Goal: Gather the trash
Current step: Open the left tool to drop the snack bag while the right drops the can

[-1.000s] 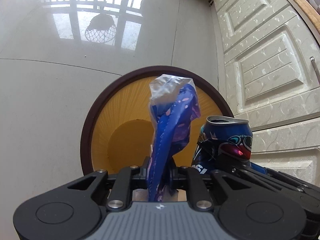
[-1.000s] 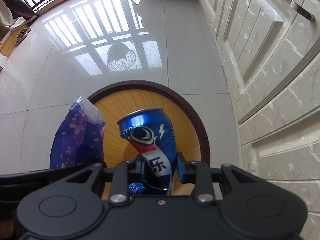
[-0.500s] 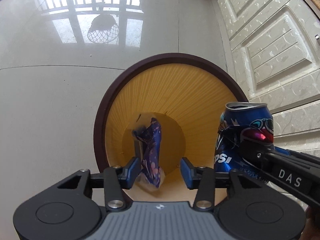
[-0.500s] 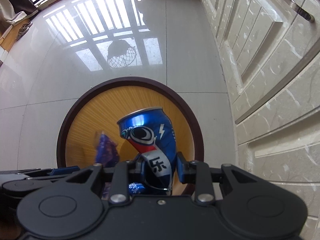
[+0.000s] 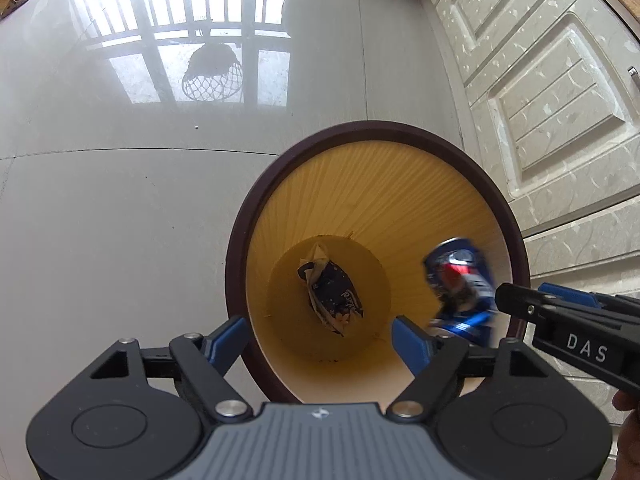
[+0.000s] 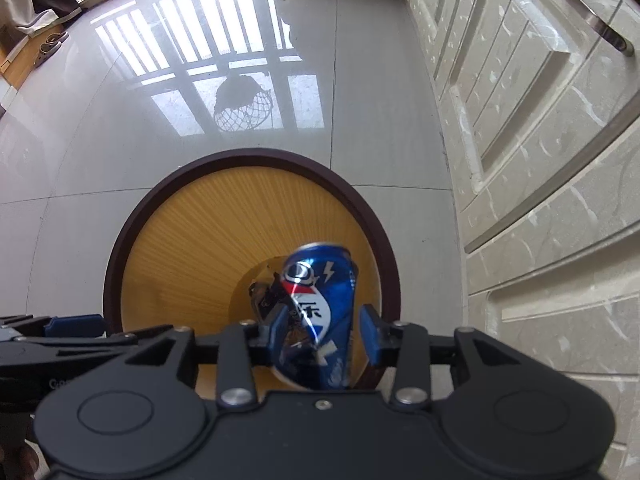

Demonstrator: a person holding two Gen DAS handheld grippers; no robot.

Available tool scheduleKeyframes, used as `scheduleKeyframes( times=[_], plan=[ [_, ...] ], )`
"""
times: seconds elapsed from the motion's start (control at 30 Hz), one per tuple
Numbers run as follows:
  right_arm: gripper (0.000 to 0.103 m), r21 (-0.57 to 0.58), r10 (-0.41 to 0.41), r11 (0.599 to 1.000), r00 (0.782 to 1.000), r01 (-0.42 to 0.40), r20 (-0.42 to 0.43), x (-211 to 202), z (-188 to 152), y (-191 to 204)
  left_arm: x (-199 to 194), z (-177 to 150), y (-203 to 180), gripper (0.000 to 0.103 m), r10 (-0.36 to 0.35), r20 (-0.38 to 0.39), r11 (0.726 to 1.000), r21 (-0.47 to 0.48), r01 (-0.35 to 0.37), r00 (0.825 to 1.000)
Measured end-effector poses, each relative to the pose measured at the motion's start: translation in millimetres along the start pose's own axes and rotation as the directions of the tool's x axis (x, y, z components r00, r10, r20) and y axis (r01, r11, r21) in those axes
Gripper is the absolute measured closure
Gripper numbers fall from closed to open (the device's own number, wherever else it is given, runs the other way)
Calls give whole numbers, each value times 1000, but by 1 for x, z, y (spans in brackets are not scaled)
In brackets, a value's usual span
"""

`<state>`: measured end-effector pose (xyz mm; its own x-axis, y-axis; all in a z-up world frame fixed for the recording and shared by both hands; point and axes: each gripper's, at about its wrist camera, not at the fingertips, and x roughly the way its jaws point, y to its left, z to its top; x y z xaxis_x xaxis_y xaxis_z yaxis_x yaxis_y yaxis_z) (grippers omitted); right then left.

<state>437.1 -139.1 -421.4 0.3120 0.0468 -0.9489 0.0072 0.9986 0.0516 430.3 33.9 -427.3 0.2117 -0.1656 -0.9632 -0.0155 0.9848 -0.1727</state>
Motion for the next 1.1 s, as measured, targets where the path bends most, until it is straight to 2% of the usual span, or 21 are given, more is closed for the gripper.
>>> scheduleKeyframes(
  times=[0.27, 0.47, 0.53, 0.77, 0.9, 1.1],
  plan=[
    [53, -15, -21, 1000, 1000, 21, -8, -2, -2, -5, -4, -2, 4, 21, 11, 0, 1000, 10, -11, 1000],
    [41, -56, -38, 998, 999, 38, 9, -9, -6, -4, -11, -3, 6, 18, 36, 17, 999, 14, -36, 999],
    [30, -56, -42, 998, 999, 43, 16, -12, -7, -6, -13, -5, 5, 17, 42, 19, 999, 23, -43, 999],
    [22, -47, -69, 996, 996, 72, 59, -29, -10, -16, -29, -8, 10, 8, 66, 55, 997, 30, -68, 996],
    [6, -40, -80, 996, 994, 83, 70, -34, -13, -21, -39, -10, 12, 2, 76, 77, 997, 23, -78, 994],
    [0, -37, -99, 994, 991, 102, 87, -44, -23, -24, -52, -23, 17, 0, 106, 95, 994, 2, -106, 990]
  ],
)
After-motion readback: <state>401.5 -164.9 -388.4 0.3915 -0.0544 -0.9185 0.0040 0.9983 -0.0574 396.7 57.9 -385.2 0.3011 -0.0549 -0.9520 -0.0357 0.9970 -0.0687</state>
